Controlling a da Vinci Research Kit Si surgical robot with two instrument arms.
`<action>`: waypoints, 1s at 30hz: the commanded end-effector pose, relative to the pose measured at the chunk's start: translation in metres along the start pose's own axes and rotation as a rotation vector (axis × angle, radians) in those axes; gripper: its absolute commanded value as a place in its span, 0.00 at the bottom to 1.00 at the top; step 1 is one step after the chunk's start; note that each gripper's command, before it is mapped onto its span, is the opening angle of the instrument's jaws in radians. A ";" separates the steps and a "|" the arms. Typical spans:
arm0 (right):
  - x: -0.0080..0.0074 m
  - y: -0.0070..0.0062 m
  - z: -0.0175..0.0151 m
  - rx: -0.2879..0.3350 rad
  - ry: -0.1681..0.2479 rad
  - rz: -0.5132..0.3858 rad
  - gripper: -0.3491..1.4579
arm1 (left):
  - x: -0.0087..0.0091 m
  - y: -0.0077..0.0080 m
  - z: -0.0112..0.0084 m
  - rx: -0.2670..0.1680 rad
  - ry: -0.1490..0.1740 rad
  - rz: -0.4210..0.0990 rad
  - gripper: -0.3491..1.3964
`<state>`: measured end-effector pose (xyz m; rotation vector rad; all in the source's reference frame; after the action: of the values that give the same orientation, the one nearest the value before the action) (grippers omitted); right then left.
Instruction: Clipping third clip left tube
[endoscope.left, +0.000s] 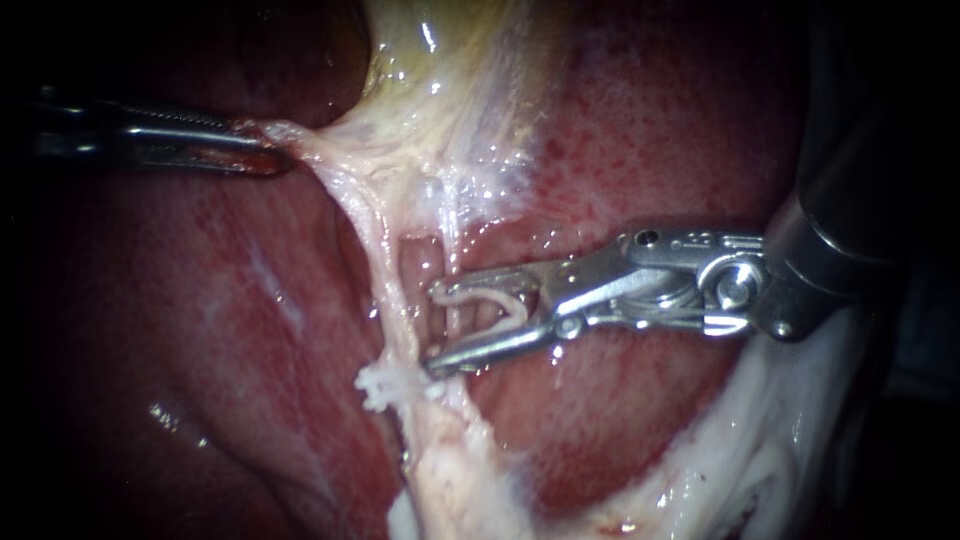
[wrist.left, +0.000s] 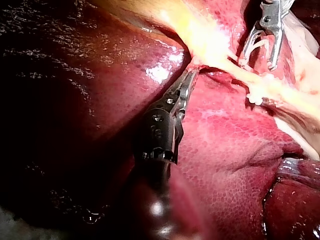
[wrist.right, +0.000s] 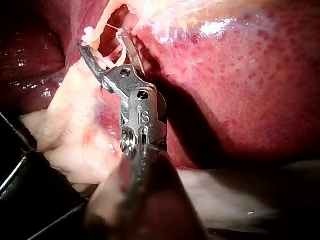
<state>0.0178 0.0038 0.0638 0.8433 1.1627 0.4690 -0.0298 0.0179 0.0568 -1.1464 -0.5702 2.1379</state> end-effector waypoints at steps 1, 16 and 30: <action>-0.0002 0.0002 0.0000 0.004 0.001 0.006 0.47 | 0.0000 0.0000 0.0000 0.000 0.000 0.000 0.00; -0.0008 0.0024 0.0031 0.087 0.030 0.034 0.47 | 0.0000 0.0000 0.0000 0.000 0.000 0.000 0.00; 0.0010 0.0019 0.0067 0.104 0.094 0.033 0.47 | 0.0000 0.0001 0.0001 0.001 0.000 0.000 0.00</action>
<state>0.0248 0.0034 0.0656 0.9418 1.2739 0.4835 -0.0299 0.0178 0.0567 -1.1469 -0.5696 2.1380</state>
